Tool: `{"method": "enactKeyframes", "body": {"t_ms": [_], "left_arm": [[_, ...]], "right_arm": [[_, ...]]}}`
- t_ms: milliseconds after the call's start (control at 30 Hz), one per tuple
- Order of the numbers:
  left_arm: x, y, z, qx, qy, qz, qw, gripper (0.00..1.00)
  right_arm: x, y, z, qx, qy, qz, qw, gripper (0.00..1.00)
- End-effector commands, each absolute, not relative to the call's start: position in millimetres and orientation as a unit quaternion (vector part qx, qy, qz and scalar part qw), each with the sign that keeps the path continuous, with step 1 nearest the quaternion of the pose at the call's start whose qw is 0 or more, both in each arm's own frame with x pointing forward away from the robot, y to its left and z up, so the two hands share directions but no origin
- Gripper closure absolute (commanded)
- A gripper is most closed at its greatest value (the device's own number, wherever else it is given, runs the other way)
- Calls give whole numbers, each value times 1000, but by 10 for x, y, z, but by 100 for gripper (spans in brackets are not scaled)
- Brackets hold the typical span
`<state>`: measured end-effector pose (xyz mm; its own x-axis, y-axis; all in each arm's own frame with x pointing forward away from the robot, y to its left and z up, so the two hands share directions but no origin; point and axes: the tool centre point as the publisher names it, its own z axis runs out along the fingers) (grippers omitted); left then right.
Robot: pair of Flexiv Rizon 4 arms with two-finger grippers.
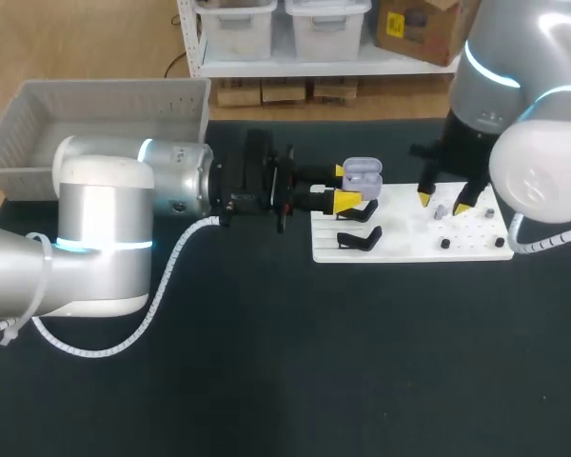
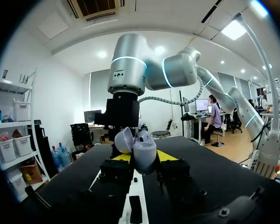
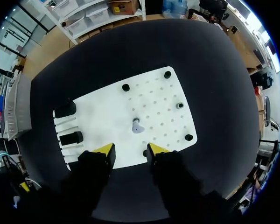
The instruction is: Pick up each earbud case from the left stands, insert the matching earbuds, close the lid, and place the case in the box.
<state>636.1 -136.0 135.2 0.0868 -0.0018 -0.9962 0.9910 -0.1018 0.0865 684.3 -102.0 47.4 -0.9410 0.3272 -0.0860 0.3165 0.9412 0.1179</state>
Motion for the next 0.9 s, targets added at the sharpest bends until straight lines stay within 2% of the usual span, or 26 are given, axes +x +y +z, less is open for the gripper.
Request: {"method": "enactKeyframes", "body": {"t_ms": [33, 567, 900], "left_arm": [[6349, -1360, 1349, 546, 453, -500, 496, 100], [6349, -1360, 1349, 546, 453, -500, 496, 100], [6349, -1360, 1349, 546, 453, -500, 496, 100]], "right_arm": [[6877, -1044, 409, 163, 984, 55, 48, 63], [6935, -1089, 268, 165, 984, 58, 37, 64], [6975, -1130, 190, 170, 983, 56, 31, 67]]}}
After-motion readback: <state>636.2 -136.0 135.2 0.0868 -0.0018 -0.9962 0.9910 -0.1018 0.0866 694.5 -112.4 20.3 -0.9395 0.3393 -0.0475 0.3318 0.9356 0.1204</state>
